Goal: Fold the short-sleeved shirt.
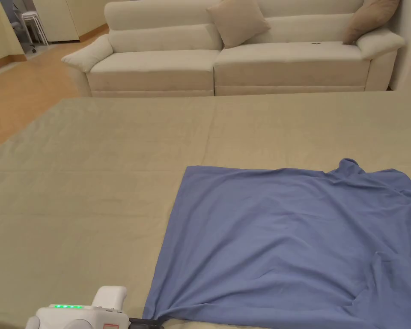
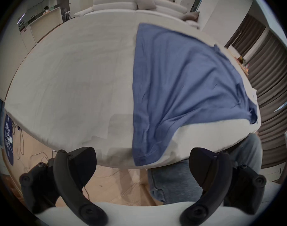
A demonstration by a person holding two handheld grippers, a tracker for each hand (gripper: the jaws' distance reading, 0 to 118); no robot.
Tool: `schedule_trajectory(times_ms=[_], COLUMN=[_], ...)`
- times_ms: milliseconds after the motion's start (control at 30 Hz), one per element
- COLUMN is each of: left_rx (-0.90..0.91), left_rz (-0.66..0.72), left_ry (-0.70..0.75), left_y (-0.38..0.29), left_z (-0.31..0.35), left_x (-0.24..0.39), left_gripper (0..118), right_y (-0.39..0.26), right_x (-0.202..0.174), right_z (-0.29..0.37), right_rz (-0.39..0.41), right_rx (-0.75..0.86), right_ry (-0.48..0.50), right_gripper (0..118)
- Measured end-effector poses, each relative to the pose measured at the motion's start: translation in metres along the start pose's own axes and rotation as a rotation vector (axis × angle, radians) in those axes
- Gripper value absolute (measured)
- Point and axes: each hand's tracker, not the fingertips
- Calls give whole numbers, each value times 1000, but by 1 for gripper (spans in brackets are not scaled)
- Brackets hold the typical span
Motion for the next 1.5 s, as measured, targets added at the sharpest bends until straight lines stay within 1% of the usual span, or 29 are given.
schedule_trajectory(times_ms=[33, 67, 100, 133, 200, 267, 367, 433, 500, 567, 633, 667, 700, 733, 767, 800, 833, 867, 900, 933, 1000, 1033, 1100, 1133, 1200, 1267, 1333, 1400, 1500], left_rx=[15, 26, 49, 58, 52, 87, 143, 178, 258, 325, 368, 395, 404, 398, 415, 412, 403, 407, 412, 405, 394, 388, 380, 376, 369, 379, 395, 445, 482], left_rz=[5, 1, 3, 16, 71, 86, 126, 128, 139, 141, 135, 129, 125, 121, 106, 103, 106, 116, 129, 133, 129, 122, 127, 137, 157, 165, 179, 182, 179], left_ry=[-1, -3, 15, 39, -27, -2, -28, -35, -55, -56, -57, -55, -55, -62, -47, -41, -43, -58, -78, -81, -50, -38, -28, -30, -31, -27, -27, -37, -46], left_y=[-3, -5, -7, -9, -7, -7, -4, 0, 4, 11, 16, 18, 19, 22, 22, 23, 24, 23, 22, 22, 24, 23, 22, 20, 18, 14, 15, 24, 68], left_z=[-1, -3, -6, -9, -10, -6, 6, 20, 38, 56, 70, 76, 80, 81, 81, 81, 85, 87, 87, 87, 84, 83, 82, 81, 82, 85, 92, 97, 98], left_x=[4, 4, 3, 0, -5, -7, 0, 4, 11, 23, 32, 36, 40, 42, 45, 47, 59, 63, 64, 66, 65, 66, 63, 62, 62, 58, 61, 62, 70], left_gripper=[70, 11, 4, 4, 4, 4, 4, 4, 4, 4, 4, 4, 4, 4, 4, 4, 4, 4, 4, 4, 4, 4, 4, 4, 4, 4, 4, 4, 4], right_y=[-2, -4, -4, -5, -8, -13, -22, -36, -52, -70, -91, -102, -110, -118, -130, -144, -158, -169, -164, -166, -176, -182, -191, -193, -190, -181, -166, -149, -113], right_x=[-1, -1, 0, 2, 7, 13, 23, 30, 39, 47, 61, 67, 72, 76, 79, 82, 81, 78, 75, 72, 69, 64, 61, 62, 65, 73, 76, 78, 89], right_z=[-1, -3, -3, -4, -4, -2, -3, -8, -20, -35, -50, -58, -65, -75, -85, -84, -87, -90, -85, -81, -76, -78, -81, -81, -76, -66, -61, -64, -100], right_rz=[6, 12, 16, 13, -12, -29, -39, -15, 1, 40, 75, 93, 96, 74, 45, -10, 32, 71, 102, 133, 172, 205, 244, 232, 169, 84, 51, 51, -33], right_rx=[-7, -13, -21, -34, -42, -43, -75, -118, -184, -237, -246, -252, -293, -362, -462, -396, -443, -484, -514, -518, -532, -545, -575, -570, -541, -477, -446, -385, -332], right_ry=[0, -7, -11, -13, -17, -18, -26, -44, -34, -42, 20, 30, 50, 73, 103, 149, 155, 132, 134, 141, 187, 182, 171, 164, 106, 88, 56, 35, 11], right_gripper=[0, 0, 0, 0, 0, 0, 0, 0, 0, 0, 0, 8, 46, 103, 115, 110, 111, 110, 108, 100, 63, 50, 13, 5, 5, 5, 5, 5, 5])
